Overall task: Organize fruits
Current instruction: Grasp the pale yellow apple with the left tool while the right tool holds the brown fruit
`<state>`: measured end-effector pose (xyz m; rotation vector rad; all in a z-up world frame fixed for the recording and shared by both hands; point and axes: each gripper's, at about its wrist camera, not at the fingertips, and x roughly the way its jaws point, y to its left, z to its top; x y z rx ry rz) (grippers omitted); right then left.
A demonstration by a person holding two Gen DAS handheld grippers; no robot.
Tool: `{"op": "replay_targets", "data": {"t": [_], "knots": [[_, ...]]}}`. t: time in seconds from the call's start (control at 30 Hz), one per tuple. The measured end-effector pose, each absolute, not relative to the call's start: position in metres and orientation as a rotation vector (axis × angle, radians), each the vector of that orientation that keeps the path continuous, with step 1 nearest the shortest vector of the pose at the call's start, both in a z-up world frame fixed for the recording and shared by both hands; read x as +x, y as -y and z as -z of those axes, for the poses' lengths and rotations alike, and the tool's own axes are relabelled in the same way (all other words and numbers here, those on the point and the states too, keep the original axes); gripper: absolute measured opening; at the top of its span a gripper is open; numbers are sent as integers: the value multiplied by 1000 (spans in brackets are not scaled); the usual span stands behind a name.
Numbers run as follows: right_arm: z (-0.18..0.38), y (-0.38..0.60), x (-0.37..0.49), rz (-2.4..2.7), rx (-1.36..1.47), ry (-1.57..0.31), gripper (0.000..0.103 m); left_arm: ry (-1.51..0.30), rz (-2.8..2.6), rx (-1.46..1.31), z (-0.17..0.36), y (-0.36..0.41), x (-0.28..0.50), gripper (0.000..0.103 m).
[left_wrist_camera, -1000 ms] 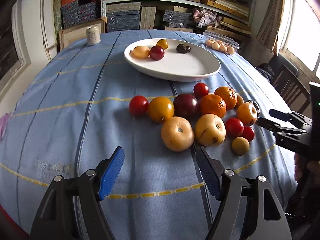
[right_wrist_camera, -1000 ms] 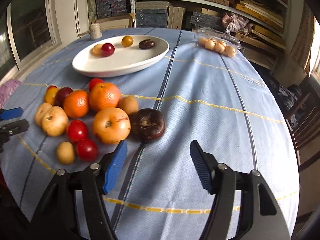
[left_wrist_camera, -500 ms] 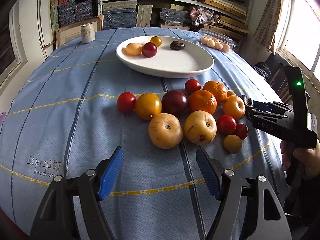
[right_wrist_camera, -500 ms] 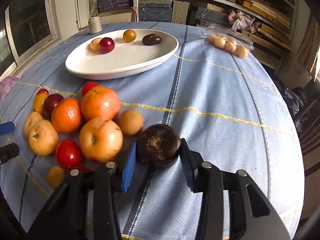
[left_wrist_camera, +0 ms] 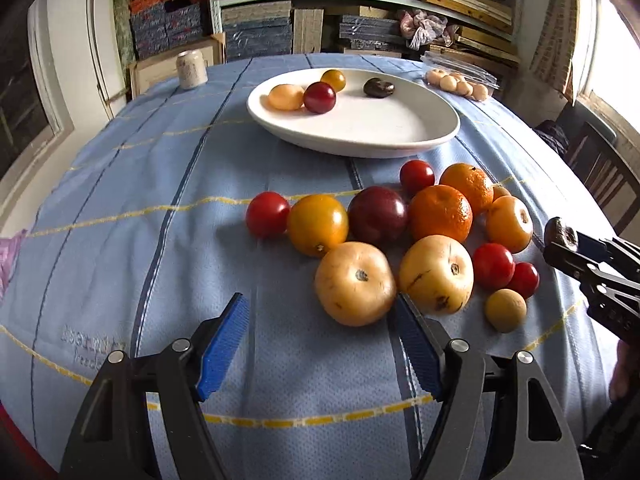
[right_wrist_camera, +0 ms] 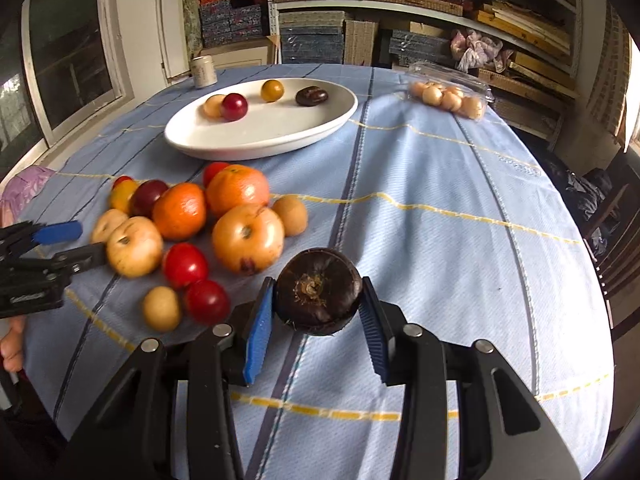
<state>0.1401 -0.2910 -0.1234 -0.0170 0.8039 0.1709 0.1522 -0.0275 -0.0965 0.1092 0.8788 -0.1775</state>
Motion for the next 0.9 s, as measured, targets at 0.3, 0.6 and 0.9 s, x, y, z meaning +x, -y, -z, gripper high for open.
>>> {"op": "replay_targets", "data": {"t": [0.3,0.6,0.9], "knots": [[117,282,130,-198,-22,-774,41,-878,204,106,103,38,159,56],[114,282,125,-206,-16,-761,41,-844,224,74,101,36,152,43],[115,281,124,-212,-8,-761,41,-829,239,45,94,29,139,43]]}}
